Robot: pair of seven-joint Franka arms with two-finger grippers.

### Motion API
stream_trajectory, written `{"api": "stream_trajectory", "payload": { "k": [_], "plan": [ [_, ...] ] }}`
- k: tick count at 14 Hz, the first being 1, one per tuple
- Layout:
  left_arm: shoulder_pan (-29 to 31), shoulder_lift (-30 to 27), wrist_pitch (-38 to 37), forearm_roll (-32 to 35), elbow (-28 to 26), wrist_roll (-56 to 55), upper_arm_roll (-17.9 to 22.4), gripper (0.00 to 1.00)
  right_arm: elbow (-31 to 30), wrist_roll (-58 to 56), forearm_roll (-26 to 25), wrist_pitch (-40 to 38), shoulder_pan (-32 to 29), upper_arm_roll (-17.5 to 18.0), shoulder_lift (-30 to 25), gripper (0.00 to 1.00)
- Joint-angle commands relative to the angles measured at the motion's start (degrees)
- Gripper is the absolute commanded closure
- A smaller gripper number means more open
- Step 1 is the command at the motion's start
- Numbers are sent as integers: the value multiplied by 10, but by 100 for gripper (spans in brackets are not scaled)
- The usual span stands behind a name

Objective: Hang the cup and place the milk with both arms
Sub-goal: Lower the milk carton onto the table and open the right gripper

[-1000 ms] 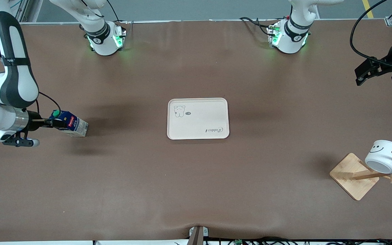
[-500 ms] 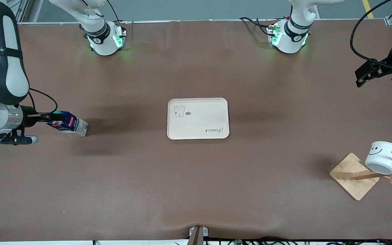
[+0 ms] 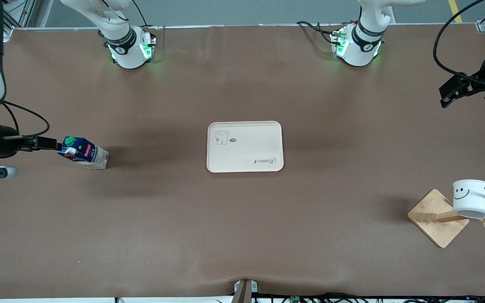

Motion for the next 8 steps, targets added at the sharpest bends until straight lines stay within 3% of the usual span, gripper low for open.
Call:
{"api": "stream_trajectory", "payload": {
  "k": [1, 4, 8],
  "plan": [
    [1, -8, 3, -9, -5, 3, 2, 0, 81, -5, -3, -72, 2, 1, 0, 0],
    [1, -8, 3, -9, -5, 3, 2, 0, 88, -1, -17, -128, 37, 12, -44, 0],
    [1, -10, 2, -9, -7, 6, 2, 0, 79, 2, -18, -154, 42, 12, -121, 0]
  ]
}}
